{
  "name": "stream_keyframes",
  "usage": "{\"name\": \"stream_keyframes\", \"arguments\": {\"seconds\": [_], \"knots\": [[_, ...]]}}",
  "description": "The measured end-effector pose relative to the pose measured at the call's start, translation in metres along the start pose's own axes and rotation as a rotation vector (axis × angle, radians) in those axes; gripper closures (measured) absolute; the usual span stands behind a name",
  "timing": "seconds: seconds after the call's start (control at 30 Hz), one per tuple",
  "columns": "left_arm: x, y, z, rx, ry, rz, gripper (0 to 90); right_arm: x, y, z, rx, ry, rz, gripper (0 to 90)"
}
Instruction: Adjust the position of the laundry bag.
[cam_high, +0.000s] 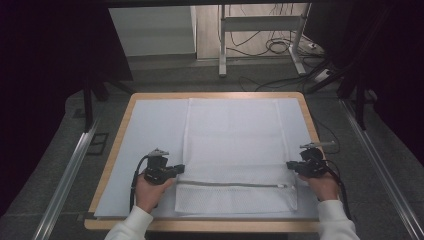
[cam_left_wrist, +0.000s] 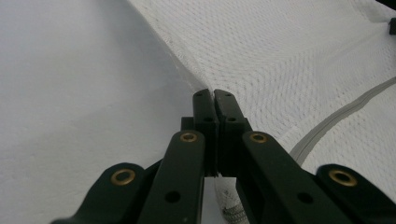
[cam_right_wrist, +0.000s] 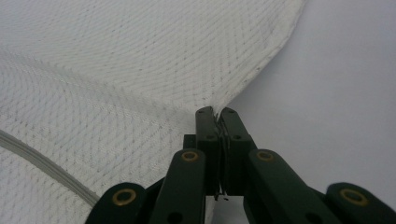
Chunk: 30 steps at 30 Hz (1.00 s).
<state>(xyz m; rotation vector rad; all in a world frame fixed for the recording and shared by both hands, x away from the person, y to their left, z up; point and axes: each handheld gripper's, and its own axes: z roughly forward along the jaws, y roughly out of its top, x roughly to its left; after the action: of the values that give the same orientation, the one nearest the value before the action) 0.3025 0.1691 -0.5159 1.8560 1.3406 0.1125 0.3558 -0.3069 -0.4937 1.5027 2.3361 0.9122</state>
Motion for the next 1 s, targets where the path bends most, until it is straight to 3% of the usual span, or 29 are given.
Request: {"name": "stream_keyframes", "arguments": {"seconds": [1.0], "knots": [[0.016, -0.009, -0.008, 0.028, 0.018, -0.014, 89.7, 0.017, 0.003, 0.010, -0.009, 0.021, -0.033, 86.9]]}}
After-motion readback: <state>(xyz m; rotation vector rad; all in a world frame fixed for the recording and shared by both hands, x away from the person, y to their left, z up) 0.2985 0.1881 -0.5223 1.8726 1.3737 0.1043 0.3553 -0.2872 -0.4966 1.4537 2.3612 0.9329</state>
